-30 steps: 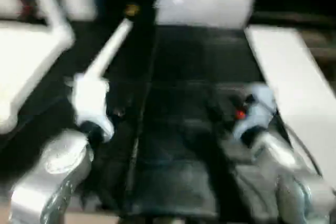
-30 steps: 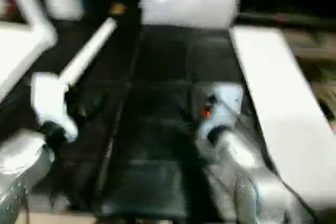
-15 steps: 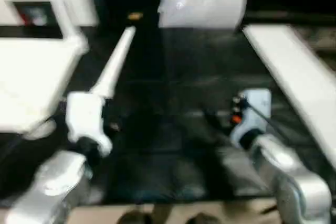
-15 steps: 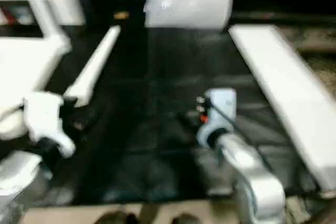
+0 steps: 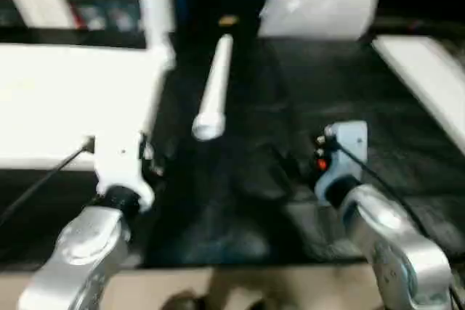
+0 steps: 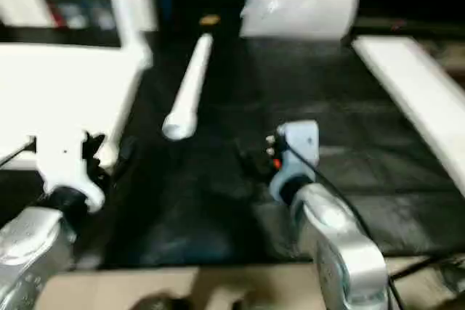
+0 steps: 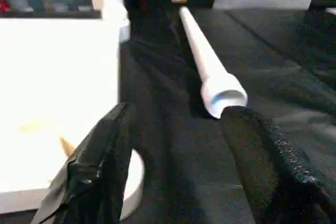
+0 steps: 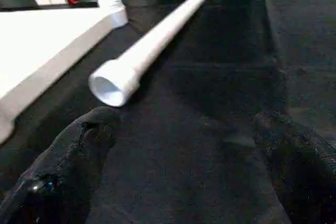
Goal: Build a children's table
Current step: Pick table leg
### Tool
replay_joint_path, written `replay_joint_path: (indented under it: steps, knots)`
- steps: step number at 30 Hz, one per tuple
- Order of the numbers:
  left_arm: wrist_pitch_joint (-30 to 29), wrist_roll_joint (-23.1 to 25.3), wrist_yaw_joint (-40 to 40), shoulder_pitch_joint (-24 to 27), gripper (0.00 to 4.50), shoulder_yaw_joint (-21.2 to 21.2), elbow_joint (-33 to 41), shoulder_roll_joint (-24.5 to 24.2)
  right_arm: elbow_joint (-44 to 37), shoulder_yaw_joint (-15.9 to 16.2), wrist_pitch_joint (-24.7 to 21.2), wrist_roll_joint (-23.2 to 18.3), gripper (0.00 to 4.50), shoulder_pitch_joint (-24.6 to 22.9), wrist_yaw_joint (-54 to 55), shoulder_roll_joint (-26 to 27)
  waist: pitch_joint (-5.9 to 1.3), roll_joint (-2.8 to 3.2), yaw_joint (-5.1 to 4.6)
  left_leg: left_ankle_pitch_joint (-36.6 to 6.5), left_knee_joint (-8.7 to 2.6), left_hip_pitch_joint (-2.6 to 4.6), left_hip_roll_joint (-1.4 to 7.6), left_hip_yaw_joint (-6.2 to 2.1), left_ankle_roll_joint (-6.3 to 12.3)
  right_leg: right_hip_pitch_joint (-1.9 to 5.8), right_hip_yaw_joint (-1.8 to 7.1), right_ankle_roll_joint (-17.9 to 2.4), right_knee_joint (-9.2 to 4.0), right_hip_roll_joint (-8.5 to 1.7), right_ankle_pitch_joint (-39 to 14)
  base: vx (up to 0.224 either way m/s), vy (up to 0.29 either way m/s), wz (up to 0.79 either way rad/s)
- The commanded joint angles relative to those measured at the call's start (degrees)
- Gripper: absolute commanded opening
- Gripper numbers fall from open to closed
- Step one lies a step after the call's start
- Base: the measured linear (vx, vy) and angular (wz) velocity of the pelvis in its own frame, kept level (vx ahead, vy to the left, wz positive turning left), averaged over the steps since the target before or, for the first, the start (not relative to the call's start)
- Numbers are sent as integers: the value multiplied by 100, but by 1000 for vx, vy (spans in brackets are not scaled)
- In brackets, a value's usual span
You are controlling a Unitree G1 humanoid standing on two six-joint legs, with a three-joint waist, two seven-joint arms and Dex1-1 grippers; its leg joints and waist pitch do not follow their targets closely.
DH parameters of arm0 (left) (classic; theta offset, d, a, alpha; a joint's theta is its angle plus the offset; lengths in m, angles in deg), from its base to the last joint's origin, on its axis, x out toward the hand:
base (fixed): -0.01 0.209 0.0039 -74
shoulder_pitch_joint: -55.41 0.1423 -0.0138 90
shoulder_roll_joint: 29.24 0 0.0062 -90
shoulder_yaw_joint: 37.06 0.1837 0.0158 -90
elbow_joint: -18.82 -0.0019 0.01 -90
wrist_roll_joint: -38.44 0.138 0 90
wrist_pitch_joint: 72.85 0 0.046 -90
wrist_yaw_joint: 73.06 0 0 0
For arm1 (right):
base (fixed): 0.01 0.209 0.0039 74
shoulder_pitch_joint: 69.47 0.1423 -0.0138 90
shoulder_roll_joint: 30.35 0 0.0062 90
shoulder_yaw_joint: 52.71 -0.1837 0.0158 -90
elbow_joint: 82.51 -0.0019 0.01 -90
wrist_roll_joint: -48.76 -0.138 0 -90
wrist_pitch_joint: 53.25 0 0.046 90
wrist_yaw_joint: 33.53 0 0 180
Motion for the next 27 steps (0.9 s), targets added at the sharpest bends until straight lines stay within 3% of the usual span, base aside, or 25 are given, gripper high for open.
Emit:
replay_joint_path:
  steps: [1,2,4,5,6,7,8,9,10,11,12,13,14,15,16,17,19,20,21,22,23,24,25,26,27]
  knots:
    - [139,48,-77,-17,312,0,-48,10,-45,10,33,-8,450,33,-17,12,-193,136,-158,-5301,-1614,-64,1110,-889,-2240,65,217,-213,223,-144,-1055,-86,168,4]
    - [186,63,-98,-10,312,-17,-62,28,-47,35,36,-22,450,42,-11,28,-251,247,51,-5022,-1927,-73,666,-469,-2823,63,-124,-351,403,151,100,-70,131,20]
    - [173,61,-119,-3,312,-44,-52,49,-46,74,47,-42,450,52,-23,33,-507,-30,-71,-3329,-1480,209,542,-329,-2930,46,126,-698,-172,-488,-710,-43,100,19]
    - [160,61,-133,3,312,-50,-43,55,-45,94,58,-46,450,52,-33,33,-546,-234,-80,-1260,102,453,752,-604,-1774,20,697,-1001,-962,-1679,-1981,40,65,-14]
    - [141,64,-150,11,312,-49,-34,45,-43,121,64,-47,450,53,-57,27,-261,-311,-177,-272,551,-160,823,-622,-831,437,602,-1405,-1374,-1900,-3277,40,65,-14]
    - [132,72,-158,12,312,-44,-30,32,-40,132,68,-44,450,54,-70,23,-191,-3,-101,-270,732,-34,1061,-804,-808,439,555,-1394,-1426,-2065,-3677,58,146,-31]
    - [127,87,-169,10,312,-37,-25,14,-35,144,78,-34,450,59,-80,17,-138,157,-472,-1644,621,53,1137,-1156,-1192,600,-232,-952,-866,-1403,-3932,82,222,-15]
    - [126,85,-174,16,312,-45,-16,6,-32,151,75,-37,450,65,-96,23,84,408,-697,-6112,-1372,-120,796,-1391,-2246,186,-190,-39,943,-45,-2351,82,222,-15]
    - [129,83,-175,18,312,-47,-14,3,-30,153,73,-32,450,70,-100,25,-50,293,-602,-6778,-1536,-236,653,-1433,-2444,396,-217,212,1026,49,-1730,23,203,-5]
    - [138,77,-178,22,312,-52,-7,-1,-25,155,66,-22,450,83,-106,26,0,384,-429,-6396,-1412,-74,440,-1560,-1637,328,38,140,1016,209,-1642,-2,109,-5]
    - [141,68,-183,25,312,-55,-4,-1,-20,152,67,-11,450,93,-103,27,-201,224,-645,-5429,-1261,160,306,-1799,-934,497,244,-61,646,150,-2098,-2,109,-5]
    - [145,71,-199,27,312,-55,-6,3,-12,139,69,-1,450,107,-87,30,-239,202,-698,-4649,-1175,438,209,-1852,-732,394,301,-19,388,182,-2284,80,74,7]
    - [153,70,-226,26,312,-49,-11,1,-1,115,69,6,450,123,-62,39,-349,-81,-807,-2747,-1120,553,-35,-1997,-189,663,640,185,-228,-66,-2699,42,66,28]
    - [155,71,-256,25,312,-43,-18,9,8,103,80,23,450,143,-35,32,-337,-270,-543,-1435,-229,-250,-24,-1222,104,1517,1247,73,-1405,-1298,-2644,42,66,28]
    - [155,71,-256,25,312,-43,-18,9,8,103,80,23,450,143,-35,32,-391,-320,-503,-1246,264,-319,132,-790,403,1604,1364,35,-1575,-1616,-2143,22,35,36]
    - [154,81,-278,30,312,-31,-18,19,11,79,85,24,450,160,-6,29,-279,-305,-732,-560,334,-362,403,-609,33,1609,1313,-710,-1570,-1398,-2360,127,5,15]
    - [155,88,-290,40,312,-11,-12,27,5,45,82,24,450,181,24,35,-302,-150,-406,362,-170,-235,526,-398,31,1554,1022,-1508,-1464,-615,-2404,165,16,7]
    - [154,85,-287,44,312,-1,-8,25,-3,38,72,34,450,192,23,31,-431,-16,-371,1115,-689,-35,602,-345,110,1486,518,-1216,-1223,31,-1759,254,60,12]
    - [153,82,-285,47,312,13,0,30,-14,51,52,71,450,223,14,-8,-426,142,-616,655,-1098,1047,1103,-1054,1192,405,133,-275,-359,481,-1387,254,60,12]
    - [153,81,-286,49,312,15,3,32,-15,56,49,88,450,234,18,-20,-646,135,-818,880,-1079,1406,1489,-1393,1998,35,176,163,188,343,-1541,271,39,5]
    - [153,84,-298,57,312,16,9,34,-13,67,40,135,450,272,38,-49,-746,170,-721,3207,-679,1502,1573,-1409,2718,-523,309,803,540,-24,-1007,186,6,-5]
    - [153,89,-308,62,312,16,16,40,-5,66,29,146,450,302,48,-58,-737,134,-724,3600,-709,1381,1566,-1307,2628,-581,345,897,600,-100,-687,186,6,-5]
    - [147,96,-317,64,312,16,24,50,14,61,4,172,450,344,79,-71,-682,48,-688,3485,-811,1210,1512,-1155,2456,-594,392,896,626,-146,-351,0,0,0]
    - [143,105,-325,71,312,20,39,55,27,59,-35,189,450,384,106,-82,-567,-156,-594,2555,-1018,948,1284,-750,2167,-628,450,606,504,-138,374,0,0,0]
    - [117,96,-343,88,312,34,71,62,63,50,-153,187,450,473,140,-99,-478,-361,-448,1034,-1099,764,804,-324,1880,-416,566,135,-187,-169,1070,0,0,0]
